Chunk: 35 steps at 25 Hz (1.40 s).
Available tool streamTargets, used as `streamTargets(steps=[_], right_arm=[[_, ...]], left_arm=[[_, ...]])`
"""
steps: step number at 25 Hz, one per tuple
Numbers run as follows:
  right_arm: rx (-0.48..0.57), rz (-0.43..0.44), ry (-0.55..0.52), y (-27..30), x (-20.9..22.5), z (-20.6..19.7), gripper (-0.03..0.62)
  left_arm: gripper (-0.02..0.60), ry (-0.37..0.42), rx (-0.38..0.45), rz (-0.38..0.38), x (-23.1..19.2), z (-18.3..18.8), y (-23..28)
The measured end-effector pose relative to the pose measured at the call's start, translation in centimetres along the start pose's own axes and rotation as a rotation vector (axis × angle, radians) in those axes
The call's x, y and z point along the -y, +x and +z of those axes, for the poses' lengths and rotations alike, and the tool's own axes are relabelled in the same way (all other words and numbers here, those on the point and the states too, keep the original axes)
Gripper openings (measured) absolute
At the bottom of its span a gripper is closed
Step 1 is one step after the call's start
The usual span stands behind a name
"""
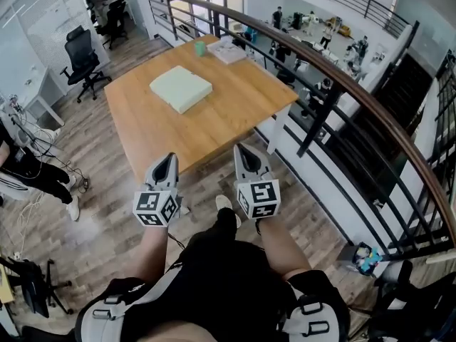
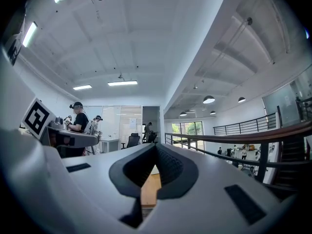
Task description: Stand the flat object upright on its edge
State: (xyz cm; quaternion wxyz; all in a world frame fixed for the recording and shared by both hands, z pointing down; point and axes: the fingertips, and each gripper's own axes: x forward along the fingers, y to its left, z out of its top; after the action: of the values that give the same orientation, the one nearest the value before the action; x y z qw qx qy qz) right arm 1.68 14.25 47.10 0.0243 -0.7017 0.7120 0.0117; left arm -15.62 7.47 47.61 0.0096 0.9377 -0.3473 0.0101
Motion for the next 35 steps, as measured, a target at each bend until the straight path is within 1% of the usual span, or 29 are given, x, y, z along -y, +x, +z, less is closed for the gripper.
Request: streamTargets(steps=[5,10,13,19,28,32,35], right_arm=[[-0.015,0.011,-0.025,4.0,2.1,-0.4,0.006],[-0.033,0.019,-0.011,8.4,5.7,-1.3,0.006],[-0.034,0.031,-0.004,11.7,7.5,-1.1,0.006],[-0.029,0.045,0.012,18.4,11.0,0.1,0.006],[-0.048,0.113,0.040,28.5,14.1,0.5,0.006],[-0.051,0.132,0.061,31.8,14.6,0.7,0.006],[-0.059,0.146,0.081,33.6,15.0,0.6,0.006]], left_arm=[[0.003,-0.026,-0.002,0.008,-1.7,-0.6,4.7],[0.003,-0.036,-0.022,0.007,-2.7,-1.5,10.3],[0.003,-0.042,-0.029,0.011,-4.1,-1.2,13.9],[0.003,-0.040,-0.067,0.047,-7.3,-0.2,20.5],[0.003,-0.054,-0.118,0.107,-12.1,0.2,27.8],[0.003,-0.041,-0.136,0.127,-14.0,0.8,29.7],[0.003,-0.047,-0.142,0.172,-15.3,1.3,30.4]])
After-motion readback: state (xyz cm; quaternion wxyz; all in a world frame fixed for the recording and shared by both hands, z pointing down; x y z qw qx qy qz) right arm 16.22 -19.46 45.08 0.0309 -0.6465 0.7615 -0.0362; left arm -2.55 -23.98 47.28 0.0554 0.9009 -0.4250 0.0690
